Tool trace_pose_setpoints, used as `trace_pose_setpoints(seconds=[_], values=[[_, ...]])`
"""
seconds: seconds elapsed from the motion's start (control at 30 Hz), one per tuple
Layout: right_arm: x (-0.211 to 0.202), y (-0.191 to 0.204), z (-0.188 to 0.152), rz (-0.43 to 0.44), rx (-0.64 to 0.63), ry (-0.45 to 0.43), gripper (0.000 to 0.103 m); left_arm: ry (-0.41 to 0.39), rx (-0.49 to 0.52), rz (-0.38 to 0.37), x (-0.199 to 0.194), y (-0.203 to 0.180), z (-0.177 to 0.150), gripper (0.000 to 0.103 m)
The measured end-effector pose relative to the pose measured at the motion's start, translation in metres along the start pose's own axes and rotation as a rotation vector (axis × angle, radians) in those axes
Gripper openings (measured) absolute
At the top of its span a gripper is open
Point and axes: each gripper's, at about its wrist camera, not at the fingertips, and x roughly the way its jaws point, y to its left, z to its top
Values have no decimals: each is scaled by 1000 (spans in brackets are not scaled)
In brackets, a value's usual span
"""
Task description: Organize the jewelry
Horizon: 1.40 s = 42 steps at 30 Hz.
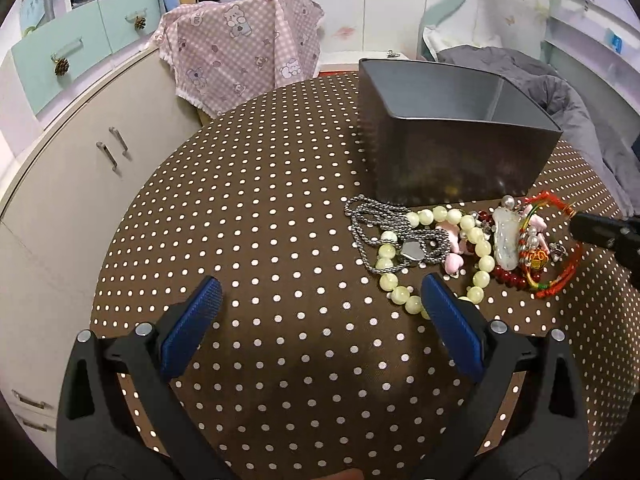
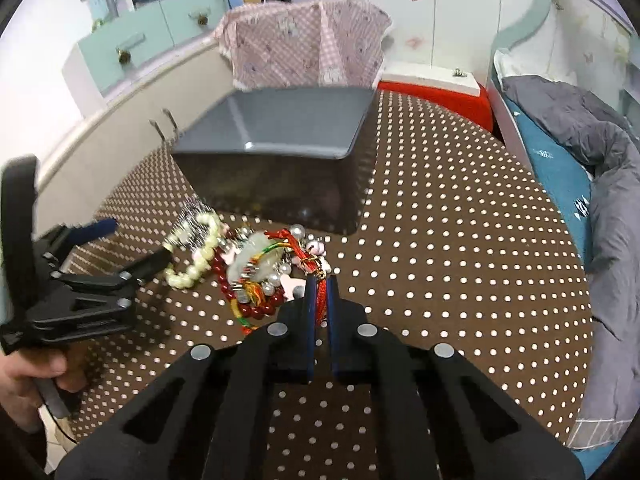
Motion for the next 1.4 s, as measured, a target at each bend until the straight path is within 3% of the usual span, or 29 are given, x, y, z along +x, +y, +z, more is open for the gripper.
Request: trace_pose_setpoints(seconds=[0.27, 0.33, 0.4, 0.47, 0.57, 0.67, 0.97, 1.4], values=[[-28, -10, 4, 27, 34, -84, 3, 33, 18, 1, 10, -12, 5, 95], [-25, -11, 4, 27, 37, -79, 3, 35, 5, -40, 12, -14, 6, 82], [-26, -8, 0, 33, 44, -76, 3, 22, 5, -74, 8, -16, 6, 53], [-26, -7, -2, 42, 47, -75, 3, 16, 18, -99, 3, -17, 4, 30], [-29, -5, -5, 52, 50, -79, 3, 22, 4, -154, -1, -10, 1, 10], [-32, -4, -5, 63, 43, -90, 3, 15, -28, -206, -9, 1, 0, 9], [-42, 4, 7, 78, 26, -123, 3, -118, 25, -263, -65, 3, 12, 9], [-62, 11, 16, 100, 10, -181, 3, -312, 43, -299, -125, 22, 38, 9]])
